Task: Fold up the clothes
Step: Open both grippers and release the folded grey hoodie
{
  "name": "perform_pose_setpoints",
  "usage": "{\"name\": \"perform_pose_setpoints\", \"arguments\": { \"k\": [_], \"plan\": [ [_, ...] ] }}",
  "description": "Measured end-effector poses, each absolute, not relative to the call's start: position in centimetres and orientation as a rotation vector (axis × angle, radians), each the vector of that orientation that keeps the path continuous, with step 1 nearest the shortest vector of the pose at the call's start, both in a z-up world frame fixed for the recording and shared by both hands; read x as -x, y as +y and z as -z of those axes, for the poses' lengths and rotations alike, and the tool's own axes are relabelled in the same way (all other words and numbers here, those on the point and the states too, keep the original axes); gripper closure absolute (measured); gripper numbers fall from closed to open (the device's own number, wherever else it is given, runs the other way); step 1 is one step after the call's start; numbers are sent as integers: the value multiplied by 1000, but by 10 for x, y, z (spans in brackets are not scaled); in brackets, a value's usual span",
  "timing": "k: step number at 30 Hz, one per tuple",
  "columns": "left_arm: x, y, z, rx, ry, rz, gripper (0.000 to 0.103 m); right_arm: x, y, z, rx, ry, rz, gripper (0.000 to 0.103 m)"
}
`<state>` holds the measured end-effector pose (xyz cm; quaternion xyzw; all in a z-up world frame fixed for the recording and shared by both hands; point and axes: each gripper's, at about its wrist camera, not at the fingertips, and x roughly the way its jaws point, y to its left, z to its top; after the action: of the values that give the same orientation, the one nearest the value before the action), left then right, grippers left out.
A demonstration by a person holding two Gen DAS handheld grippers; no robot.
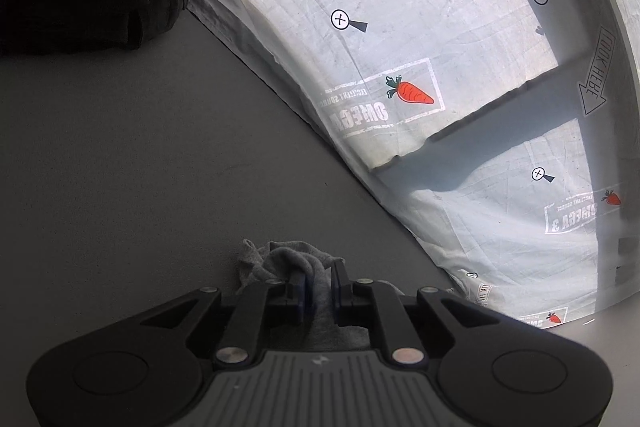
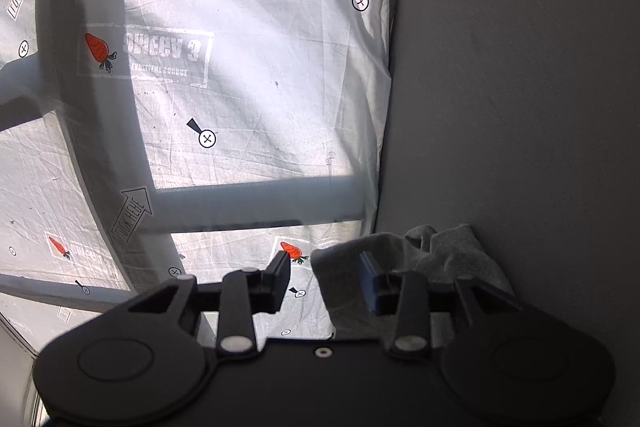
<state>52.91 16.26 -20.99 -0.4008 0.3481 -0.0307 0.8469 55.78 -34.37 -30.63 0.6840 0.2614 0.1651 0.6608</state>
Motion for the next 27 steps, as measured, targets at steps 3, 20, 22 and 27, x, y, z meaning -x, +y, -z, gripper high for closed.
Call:
{"name": "perform_pose_setpoints", "arguments": {
  "k": [3, 20, 22, 27],
  "plan": [
    [-524, 167, 200, 839, 687, 36, 56, -550, -347, 305, -1540, 591, -366, 56],
    [-496, 133, 219, 507, 897, -64, 7, -533, -327, 292, -961, 879, -78, 1],
    [-498, 123, 223, 416, 929, -64, 6, -538, -310, 282, -698, 913, -62, 1],
    [-507, 108, 229, 279, 964, -57, 5, -545, -278, 275, -440, 937, -155, 1]
  ]
}}
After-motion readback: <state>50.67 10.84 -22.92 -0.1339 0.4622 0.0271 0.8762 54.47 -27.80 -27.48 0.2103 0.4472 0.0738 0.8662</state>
